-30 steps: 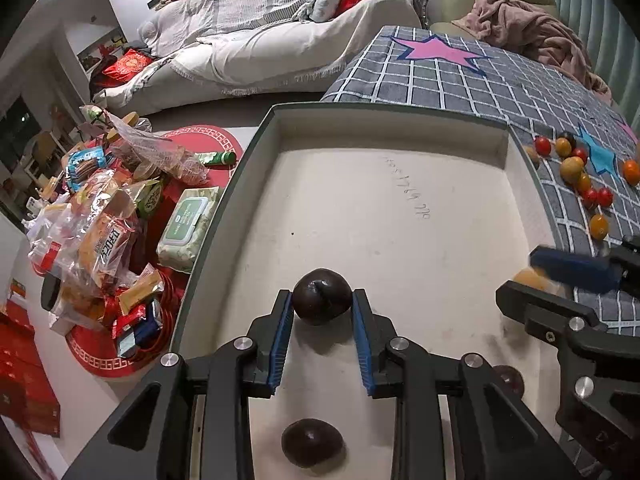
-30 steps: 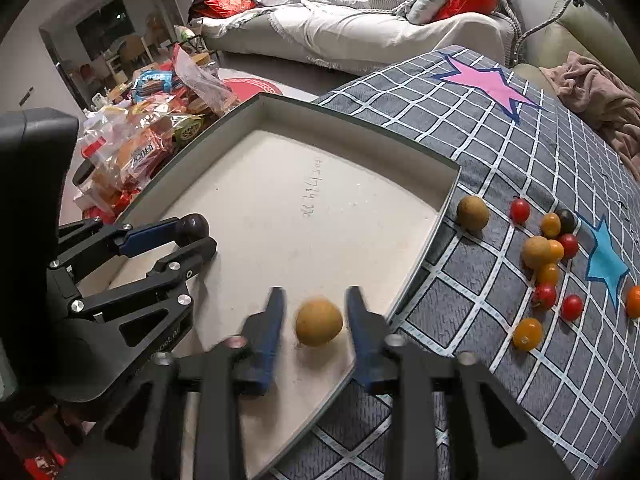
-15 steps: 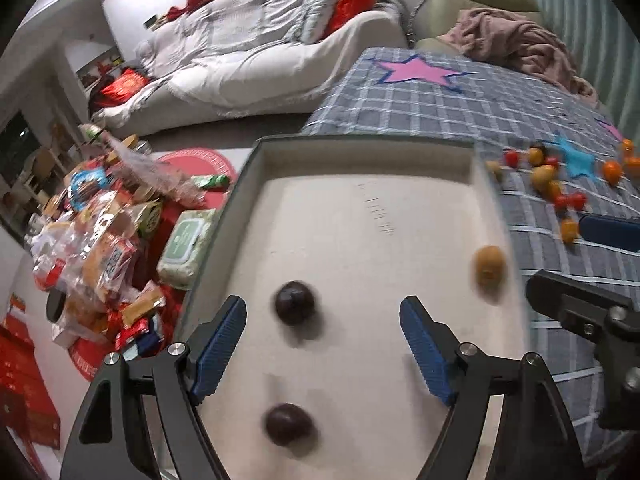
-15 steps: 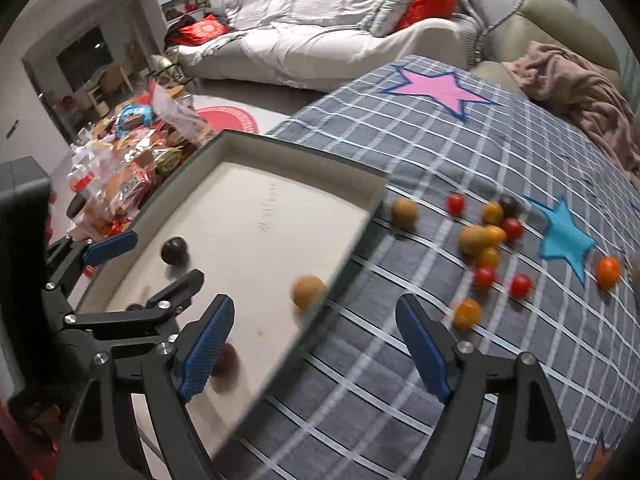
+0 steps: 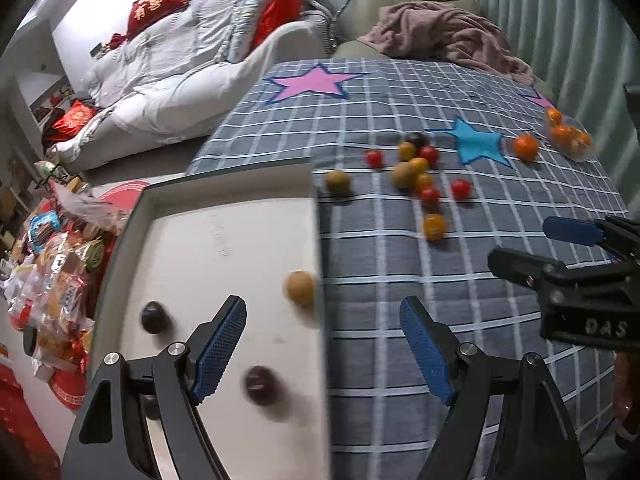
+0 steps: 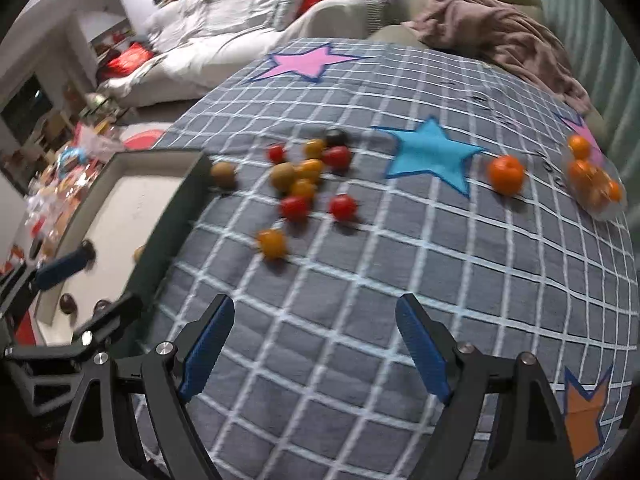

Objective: Organize fruits
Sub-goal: 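Move both open tools back over the cherry tomatoes, then grasp a red cherry tomato with the right tool while the left grasps an orange one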

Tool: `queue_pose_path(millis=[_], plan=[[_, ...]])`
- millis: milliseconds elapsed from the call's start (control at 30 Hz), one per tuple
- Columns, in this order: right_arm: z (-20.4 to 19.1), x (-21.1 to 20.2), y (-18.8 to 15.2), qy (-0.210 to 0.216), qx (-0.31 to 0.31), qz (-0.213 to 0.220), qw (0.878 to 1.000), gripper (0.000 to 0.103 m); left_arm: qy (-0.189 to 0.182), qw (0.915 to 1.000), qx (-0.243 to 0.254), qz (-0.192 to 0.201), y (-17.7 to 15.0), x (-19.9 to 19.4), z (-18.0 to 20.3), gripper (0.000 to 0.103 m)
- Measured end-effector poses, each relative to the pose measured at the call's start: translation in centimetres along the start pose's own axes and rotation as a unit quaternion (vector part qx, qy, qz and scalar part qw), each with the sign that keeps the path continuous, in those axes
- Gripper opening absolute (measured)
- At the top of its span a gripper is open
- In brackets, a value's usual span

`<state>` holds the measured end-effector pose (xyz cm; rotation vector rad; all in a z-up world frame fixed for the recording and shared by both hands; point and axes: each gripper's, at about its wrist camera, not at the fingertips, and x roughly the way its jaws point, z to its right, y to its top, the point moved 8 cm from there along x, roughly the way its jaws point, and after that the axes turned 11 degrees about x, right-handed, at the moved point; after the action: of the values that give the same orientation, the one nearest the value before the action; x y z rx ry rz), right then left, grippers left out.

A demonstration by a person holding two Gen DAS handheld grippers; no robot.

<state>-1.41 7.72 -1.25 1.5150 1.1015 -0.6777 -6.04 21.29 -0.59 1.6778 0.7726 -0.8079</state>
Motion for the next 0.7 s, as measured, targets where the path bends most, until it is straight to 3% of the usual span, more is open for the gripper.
queue_pose_path(millis=[300, 533, 700], plan=[[3.2, 1.7, 2.5, -0.012, 0.011, 0.011, 1.0, 0.086, 0.007, 0.9999, 0.006, -0.011, 2.4, 2.4, 4.3, 0.08], [3.1, 4.3, 3.9, -0.009, -0.025, 0.006, 1.0, 0.085, 0.031, 0.9993, -0.001, -0.023, 3.0, 5.7, 5.1, 0.08], [2.3, 5.9, 4.4, 0.004, -0.043, -0.003, 0.999, 0.073, 0.033, 0.9992, -0.007, -0.021, 3.8, 7.1, 5.4, 0.08]])
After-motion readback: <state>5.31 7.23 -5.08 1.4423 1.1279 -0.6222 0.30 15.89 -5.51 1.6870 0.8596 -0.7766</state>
